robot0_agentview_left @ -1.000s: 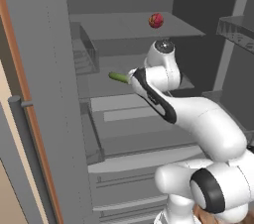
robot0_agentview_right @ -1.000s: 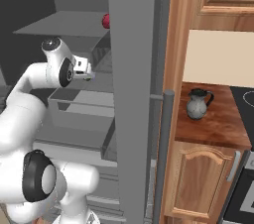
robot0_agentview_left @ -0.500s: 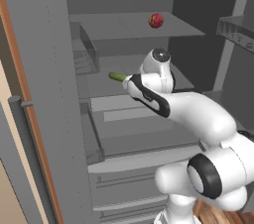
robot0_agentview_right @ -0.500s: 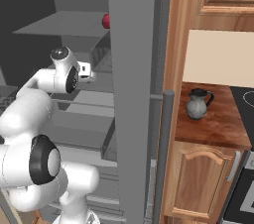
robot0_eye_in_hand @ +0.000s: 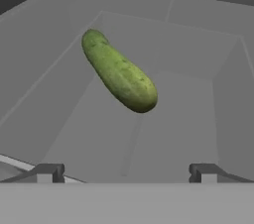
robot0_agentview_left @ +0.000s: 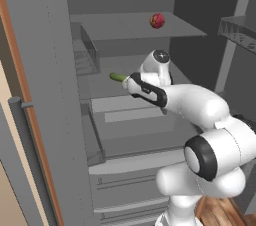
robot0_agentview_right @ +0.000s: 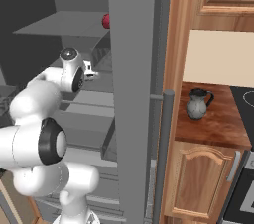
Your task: Move the cucumber and peach from the second highest shelf to the top shelf to make space. Then, place the pitcher from the counter on the cleared second highest shelf.
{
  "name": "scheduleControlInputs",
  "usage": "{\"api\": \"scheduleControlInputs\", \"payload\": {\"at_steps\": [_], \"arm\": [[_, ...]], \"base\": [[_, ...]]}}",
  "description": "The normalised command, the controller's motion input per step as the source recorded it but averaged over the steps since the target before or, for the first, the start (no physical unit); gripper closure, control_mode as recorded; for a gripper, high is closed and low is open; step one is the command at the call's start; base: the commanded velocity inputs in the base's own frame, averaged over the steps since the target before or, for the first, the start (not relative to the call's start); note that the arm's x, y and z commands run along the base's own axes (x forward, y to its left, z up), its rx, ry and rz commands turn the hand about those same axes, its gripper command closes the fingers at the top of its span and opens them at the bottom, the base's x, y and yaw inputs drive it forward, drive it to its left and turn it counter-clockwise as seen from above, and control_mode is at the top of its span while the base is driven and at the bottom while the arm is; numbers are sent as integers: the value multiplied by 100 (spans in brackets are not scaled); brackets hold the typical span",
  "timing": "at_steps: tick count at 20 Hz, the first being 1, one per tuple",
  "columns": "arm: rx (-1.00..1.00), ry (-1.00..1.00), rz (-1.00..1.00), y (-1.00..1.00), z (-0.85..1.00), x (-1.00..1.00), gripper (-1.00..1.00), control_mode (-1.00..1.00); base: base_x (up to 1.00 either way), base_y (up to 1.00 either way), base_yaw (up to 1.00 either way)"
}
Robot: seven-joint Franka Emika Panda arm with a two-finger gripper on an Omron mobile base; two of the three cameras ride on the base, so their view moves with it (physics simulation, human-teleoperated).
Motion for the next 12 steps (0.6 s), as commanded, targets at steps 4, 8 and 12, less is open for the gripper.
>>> {"api": "scheduleControlInputs", "payload": {"at_steps": [4,8,12], "arm": [[0,0,6,0,-21,32,-100,-100],[0,0,6,0,-21,31,-100,-100],[0,0,4,0,-16,36,-100,-100]], "base": [[0,0,0],[0,0,0],[0,0,0]]}}
